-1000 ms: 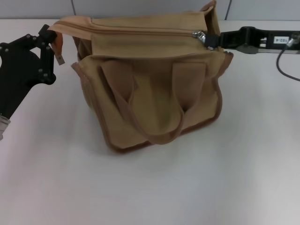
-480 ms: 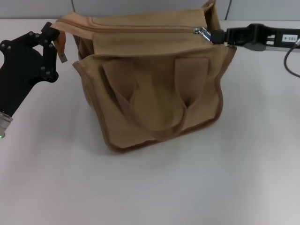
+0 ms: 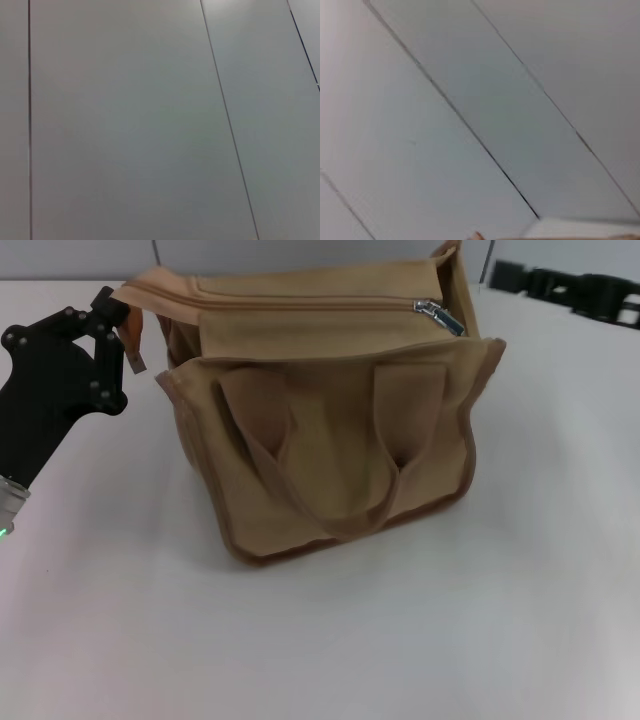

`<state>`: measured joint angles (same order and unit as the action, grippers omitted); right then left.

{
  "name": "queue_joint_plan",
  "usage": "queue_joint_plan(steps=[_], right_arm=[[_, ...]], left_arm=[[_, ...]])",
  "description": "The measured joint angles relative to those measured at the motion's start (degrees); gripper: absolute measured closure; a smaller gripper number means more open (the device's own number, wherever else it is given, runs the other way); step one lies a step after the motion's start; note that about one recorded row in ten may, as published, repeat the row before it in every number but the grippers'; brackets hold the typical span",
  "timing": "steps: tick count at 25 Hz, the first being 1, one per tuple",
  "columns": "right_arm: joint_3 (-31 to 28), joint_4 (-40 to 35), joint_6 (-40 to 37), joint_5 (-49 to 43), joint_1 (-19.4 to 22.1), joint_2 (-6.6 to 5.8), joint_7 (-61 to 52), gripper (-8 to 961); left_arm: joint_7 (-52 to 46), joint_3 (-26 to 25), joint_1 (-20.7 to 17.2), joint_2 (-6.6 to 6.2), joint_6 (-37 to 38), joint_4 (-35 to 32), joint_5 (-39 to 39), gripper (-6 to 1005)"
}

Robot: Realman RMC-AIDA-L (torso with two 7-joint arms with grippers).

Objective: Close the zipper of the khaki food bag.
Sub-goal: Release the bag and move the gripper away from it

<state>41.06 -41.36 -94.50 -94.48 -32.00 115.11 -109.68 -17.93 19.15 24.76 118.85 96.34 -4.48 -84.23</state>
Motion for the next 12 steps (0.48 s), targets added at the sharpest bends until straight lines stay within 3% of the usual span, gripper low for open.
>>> queue_joint_plan(steps=[4,6,12], right_arm=[[-0.9,3.9,-8.9,5.8,4.1,0.08,18.1,427],[-0.9,4.7,-10.7,6.2,4.9,0.08,21.7,379],[0.6,8.5,-18.1,1.0,7.4,0.29,39.3,253]], left_arm=[[0.0,0.1,-0.1,0.04,-0.2,0.0,0.0,1001],[-0.1,0.1,-0.2,0.05,-0.3,0.0,0.0,1001],[-1.6,0.0,-0.4,0.03,-0.8,0.1,-0.1,1000]])
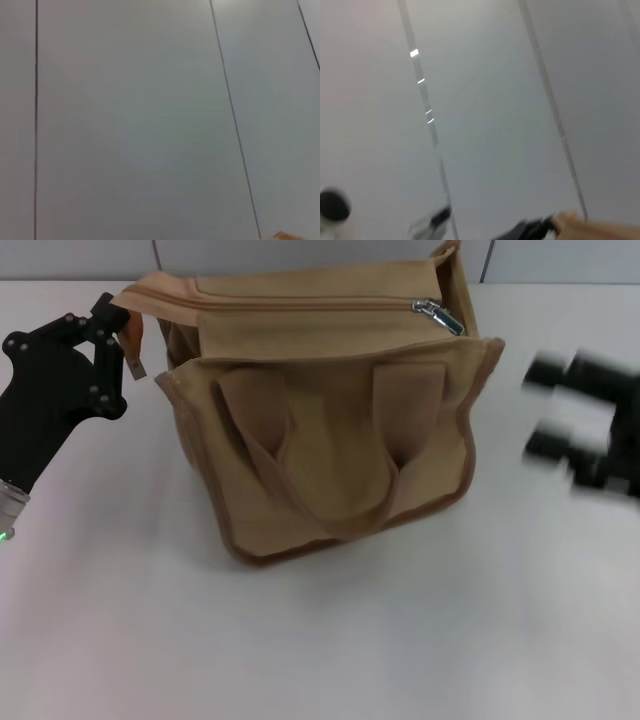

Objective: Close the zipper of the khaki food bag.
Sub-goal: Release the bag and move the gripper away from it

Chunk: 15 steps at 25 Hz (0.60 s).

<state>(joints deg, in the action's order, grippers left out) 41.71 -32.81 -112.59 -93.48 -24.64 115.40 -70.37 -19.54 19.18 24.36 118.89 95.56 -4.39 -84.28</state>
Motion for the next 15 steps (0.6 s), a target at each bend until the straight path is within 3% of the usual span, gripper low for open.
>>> queue_joint_plan(steps=[7,15], right_arm=[[-0.1,2.4,1.5,-13.9,0.4,2.21,12.4,218],[-0.1,2.8,4.5,-14.9,1.2,2.75,14.2,219]], left_arm=[[-1.6,-0.1,-0.1,-0.19,-1.0,-0.1,0.0,996],[-3.7,0.1,-0.6,-0.26,-1.0,-0.5,-0.3,990]])
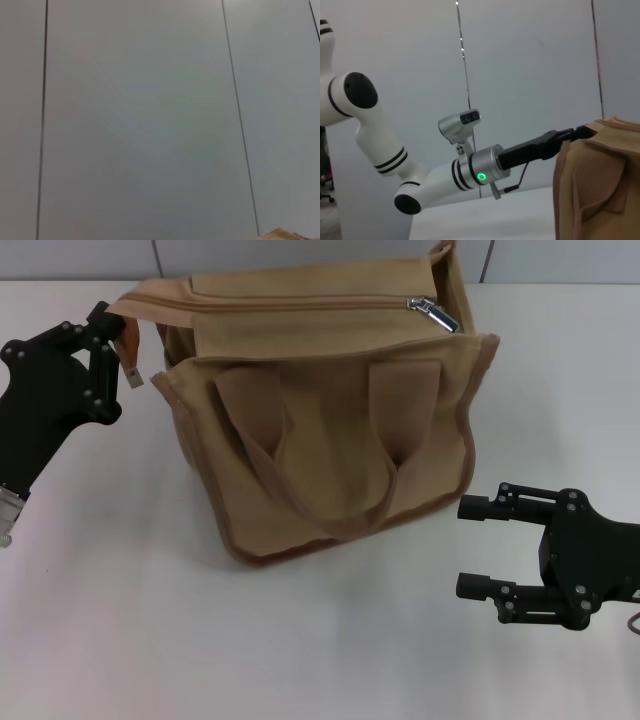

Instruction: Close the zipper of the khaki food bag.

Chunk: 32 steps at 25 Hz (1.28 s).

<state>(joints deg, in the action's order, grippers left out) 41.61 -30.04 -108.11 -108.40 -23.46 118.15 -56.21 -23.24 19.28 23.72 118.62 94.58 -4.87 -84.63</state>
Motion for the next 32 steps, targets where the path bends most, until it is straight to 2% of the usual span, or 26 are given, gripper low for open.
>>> queue_joint_plan(steps=[3,4,5,7,8,9,10,13,14,15,17,21,24,26,28,30,31,32], right_arm=[[-0.2,0.8,0.4,0.0,0.1,0.00,0.7,217],[-0.2,1.1,0.6,0.0,0.1,0.00,1.0,217],[-0.2,1.2,0.9,-0.1,0.1,0.02,1.2,217],[-0.2,1.7,2.1,-0.1,-0.1,0.09,1.3,218],[-0.2,1.7,2.1,-0.1,-0.1,0.09,1.3,218],[0.0,2.0,2.7,-0.1,-0.2,0.09,1.3,218],[0.0,2.0,2.7,-0.1,-0.2,0.09,1.3,219],[0.2,2.3,3.8,-0.1,-0.4,0.15,1.2,219],[0.2,2.5,4.1,-0.1,-0.5,0.17,1.2,219],[0.2,2.8,4.4,-0.1,-0.6,0.18,1.2,219],[0.2,3.3,5.2,-0.1,-0.9,0.18,1.3,219],[0.7,3.8,5.5,-0.2,-1.5,0.25,1.3,218],[2.4,4.3,5.8,-0.3,-1.9,0.29,1.3,218],[3.5,4.5,6.6,-0.3,-2.2,0.51,1.3,218],[5.5,5.6,8.3,-0.3,-2.6,0.93,1.3,217],[5.8,6.2,8.6,-0.3,-2.9,0.99,1.4,217],[5.8,6.2,8.6,-0.3,-2.9,0.99,1.4,217],[6.4,7.6,9.6,-0.4,-3.6,1.02,1.5,217]], left_arm=[[-6.5,0.1,-0.8,-0.23,0.4,-2.1,0.0,987],[-13.4,0.6,-1.7,-0.34,0.5,-5.5,-0.1,987],[-13.4,0.6,-1.7,-0.34,0.5,-5.5,-0.1,986],[-25.6,2.9,-3.3,-0.52,0.7,-11.9,-0.2,984],[-25.6,2.9,-3.3,-0.52,0.7,-11.9,-0.2,984],[-31.2,4.8,-4.2,-0.81,1.0,-15.1,-0.2,983],[-35.7,6.8,-4.9,-1.15,1.4,-17.5,-0.2,918],[-38.6,8.0,-5.3,-1.41,1.7,-18.9,-0.2,733],[-46.6,12.7,-6.5,-2.93,3.4,-22.4,-0.2,678],[-46.6,12.7,-6.5,-2.93,3.4,-22.4,-0.2,624],[-54.8,19.4,-7.6,-6.58,7.7,-24.2,-1.7,526],[-56.1,19.6,-7.6,-7.45,10.0,-24.4,-6.0,352],[-55.2,19.8,-7.4,-7.30,13.0,-24.6,-8.7,283],[-52.4,20.1,-6.9,-6.56,16.5,-24.5,-11.9,236],[-47.6,20.6,-6.4,-4.83,18.3,-24.2,-15.4,213],[-45.2,21.2,-6.2,-3.95,18.2,-24.1,-17.3,213],[-45.2,21.2,-6.2,-3.95,18.2,-24.1,-17.3,213],[-43.3,21.7,-6.0,-3.31,17.9,-24.1,-18.9,213]])
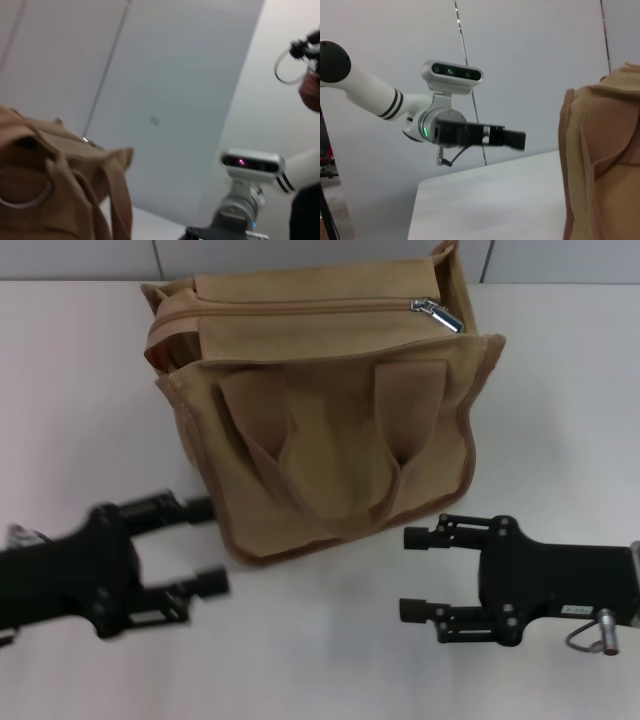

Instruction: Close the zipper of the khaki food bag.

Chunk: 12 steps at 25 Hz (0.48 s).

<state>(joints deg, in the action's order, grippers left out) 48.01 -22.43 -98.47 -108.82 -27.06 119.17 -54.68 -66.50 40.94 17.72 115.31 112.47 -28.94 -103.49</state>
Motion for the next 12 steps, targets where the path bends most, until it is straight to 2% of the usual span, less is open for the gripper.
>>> queue_joint_plan(steps=[1,2,6,12], right_arm=[[0.2,0.7,0.6,-0.1,-0.3,0.00,0.1,217],[0.2,0.7,0.6,-0.1,-0.3,0.00,0.1,217],[1.3,3.4,3.2,-0.3,-1.6,0.11,1.6,218],[2.4,6.2,5.9,-0.3,-3.4,0.31,2.7,218]], left_arm=[[0.0,0.0,0.0,0.00,0.0,0.0,0.0,213],[3.1,0.4,0.4,0.90,-0.9,0.0,-2.7,213],[7.1,0.6,0.7,2.07,-5.0,0.2,-6.2,214],[8.6,0.8,2.6,2.23,-8.1,2.3,-9.6,214]])
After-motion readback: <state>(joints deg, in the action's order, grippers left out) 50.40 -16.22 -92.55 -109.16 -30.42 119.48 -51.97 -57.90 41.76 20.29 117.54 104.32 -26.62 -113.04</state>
